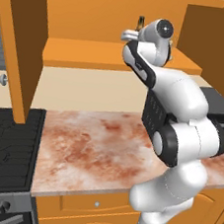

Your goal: Get the candle and the beer from the cabinet and move them to the dining counter.

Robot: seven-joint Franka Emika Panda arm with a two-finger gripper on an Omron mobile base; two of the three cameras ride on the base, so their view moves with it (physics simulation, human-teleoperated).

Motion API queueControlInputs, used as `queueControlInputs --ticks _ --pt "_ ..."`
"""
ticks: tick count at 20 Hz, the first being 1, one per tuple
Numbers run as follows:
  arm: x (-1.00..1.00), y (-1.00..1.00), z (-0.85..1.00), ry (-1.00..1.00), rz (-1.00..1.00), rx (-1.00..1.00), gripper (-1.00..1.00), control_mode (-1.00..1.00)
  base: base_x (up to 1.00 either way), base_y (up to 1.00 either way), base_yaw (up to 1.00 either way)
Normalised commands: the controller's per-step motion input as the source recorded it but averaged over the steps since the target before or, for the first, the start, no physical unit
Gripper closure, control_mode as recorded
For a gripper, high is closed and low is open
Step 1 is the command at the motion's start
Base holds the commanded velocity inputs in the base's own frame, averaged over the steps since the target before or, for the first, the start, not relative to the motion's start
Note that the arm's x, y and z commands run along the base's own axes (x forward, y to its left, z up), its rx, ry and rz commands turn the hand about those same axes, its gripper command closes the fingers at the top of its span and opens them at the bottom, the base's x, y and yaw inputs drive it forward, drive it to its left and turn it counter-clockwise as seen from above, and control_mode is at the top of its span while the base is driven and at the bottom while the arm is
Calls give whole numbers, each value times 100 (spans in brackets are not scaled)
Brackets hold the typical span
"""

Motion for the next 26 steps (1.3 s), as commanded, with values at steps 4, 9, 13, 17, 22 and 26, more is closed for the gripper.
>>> queueControlInputs --ticks 4,9,13,17,22,26 --pt "22 0 0 0 0 0 -100 -100 0 0 0" --pt "14 0 -1 0 0 0 -100 -100 0 0 0" --pt "3 5 0 0 0 1 100 -100 0 0 0" --pt "-11 -2 1 0 0 4 100 -100 0 0 0" --pt "-31 4 0 0 0 4 100 -100 0 0 0" --pt "-52 21 -3 -3 0 4 100 -100 0 0 0"
